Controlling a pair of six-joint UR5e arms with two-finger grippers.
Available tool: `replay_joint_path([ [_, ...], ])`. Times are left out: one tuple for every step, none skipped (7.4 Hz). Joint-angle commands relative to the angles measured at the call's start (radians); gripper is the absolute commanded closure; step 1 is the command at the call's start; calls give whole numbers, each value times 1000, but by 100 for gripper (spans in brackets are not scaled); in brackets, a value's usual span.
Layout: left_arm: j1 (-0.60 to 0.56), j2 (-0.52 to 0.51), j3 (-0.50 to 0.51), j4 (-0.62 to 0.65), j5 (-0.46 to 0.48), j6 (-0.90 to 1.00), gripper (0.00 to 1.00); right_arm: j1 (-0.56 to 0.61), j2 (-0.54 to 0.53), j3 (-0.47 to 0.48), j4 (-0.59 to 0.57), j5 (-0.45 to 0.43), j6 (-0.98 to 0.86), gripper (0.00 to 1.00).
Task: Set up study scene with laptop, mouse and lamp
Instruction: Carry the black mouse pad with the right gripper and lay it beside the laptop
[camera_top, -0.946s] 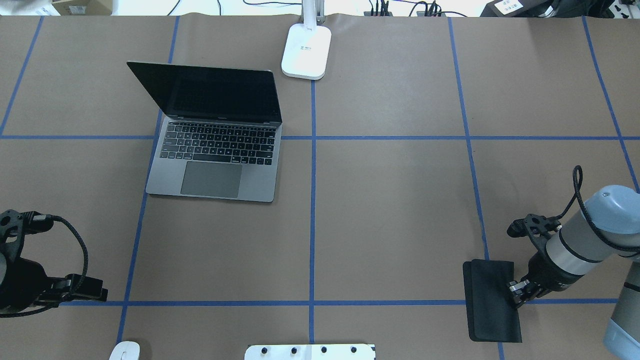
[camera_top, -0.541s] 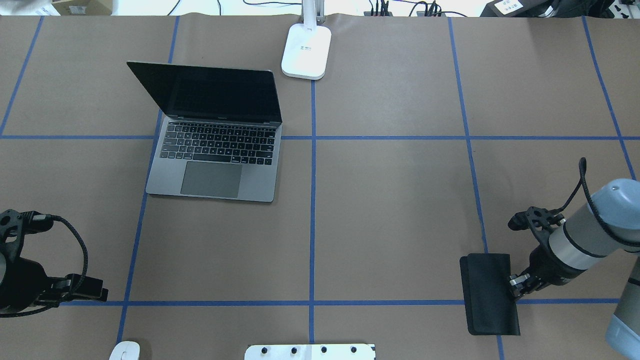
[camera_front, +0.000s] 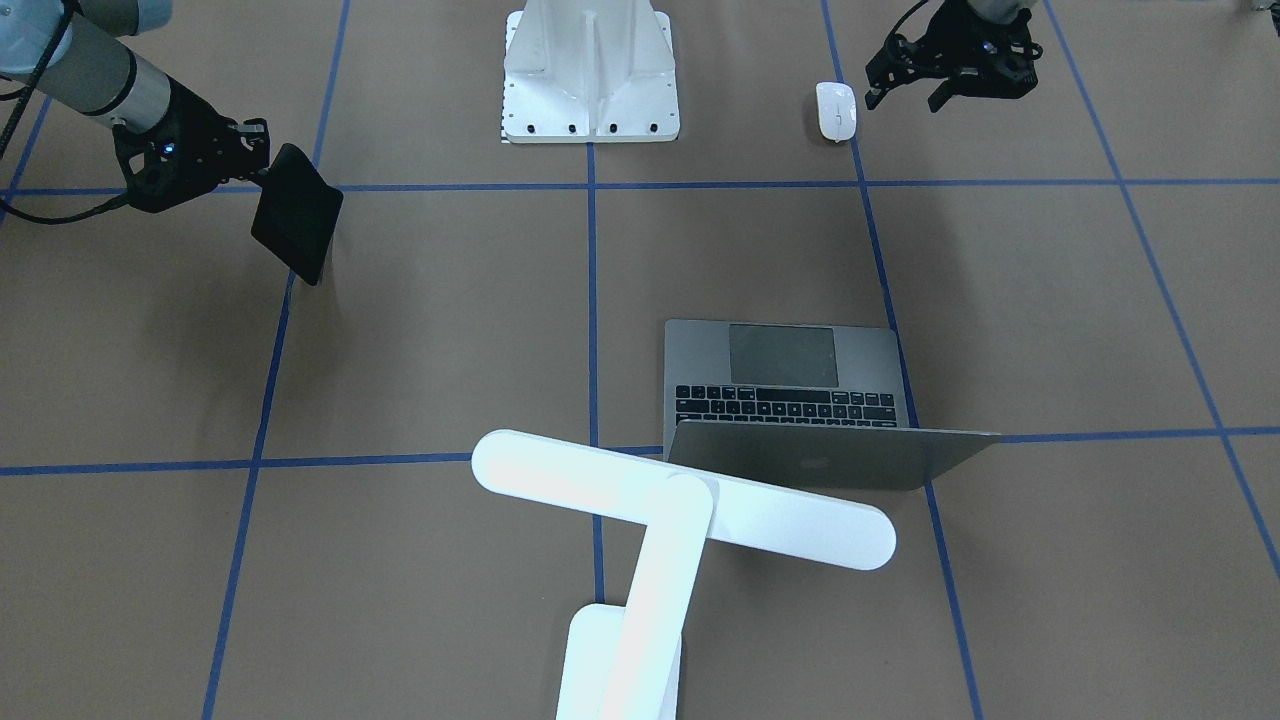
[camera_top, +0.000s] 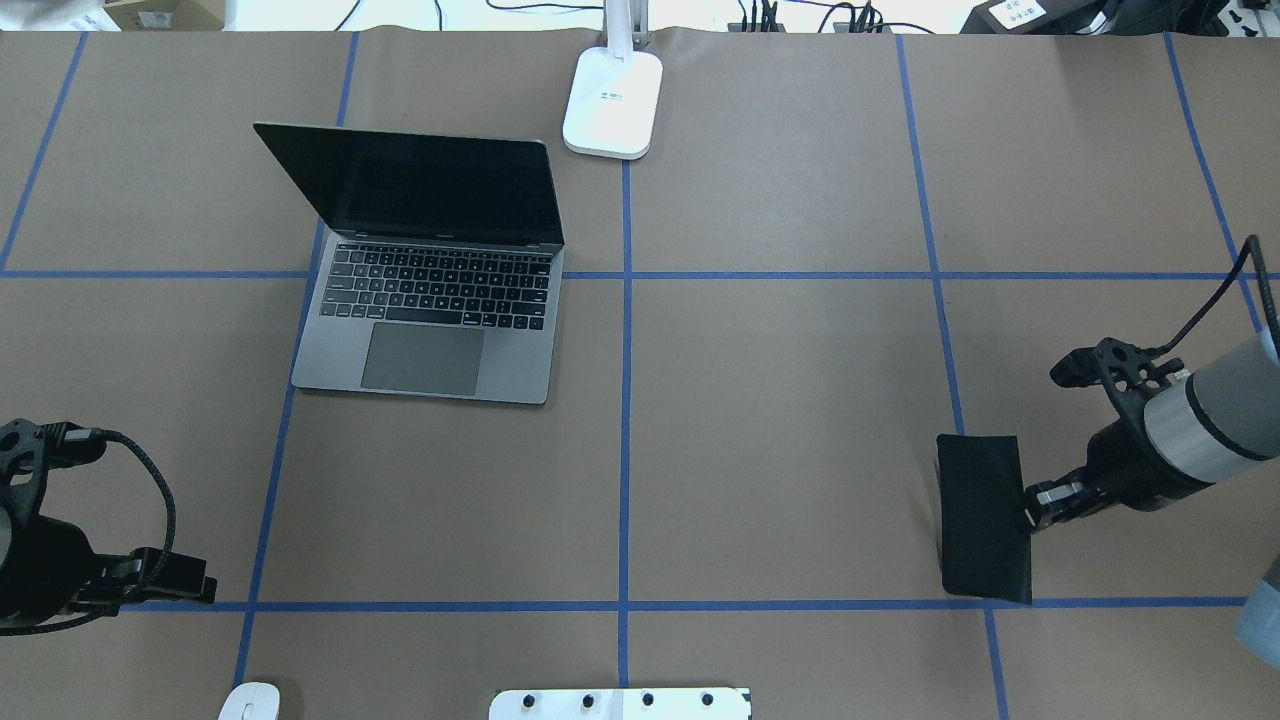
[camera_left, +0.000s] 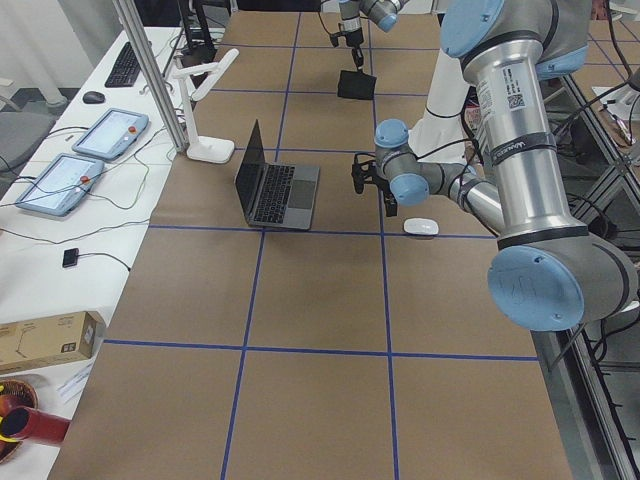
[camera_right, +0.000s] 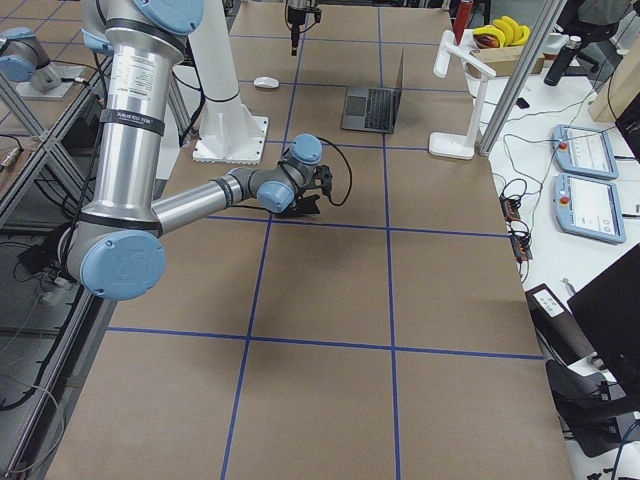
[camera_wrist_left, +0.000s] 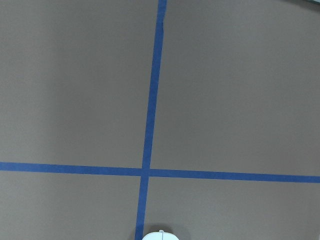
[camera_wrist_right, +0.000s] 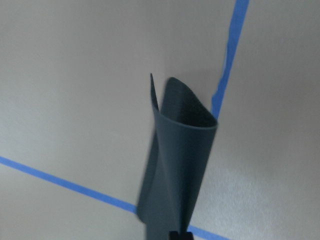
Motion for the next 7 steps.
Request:
replay_joint_path([
  [0,0,0,-15,-1,-62,1,80,137,-3,-157,8,-75,92],
  [2,0,0,-15,-1,-73,1,121,278,-6,-383,12,-182,92],
  [2,0,1,-15,-1,-73,1,143,443,-32,-612,9,-269,92],
  [2,0,3,-17,-1,-73,1,149,588,-90,-772,2,-327,92],
  [2,-2,4,-17,-1,-73,1,150,686,-166,-835,2,-352,92],
  [0,-2,7,-17,-1,-73,1,152,760,-241,-838,8,-354,92],
  [0,-2,10,-17,-1,-73,1,154,851,-313,-879,12,-354,92],
])
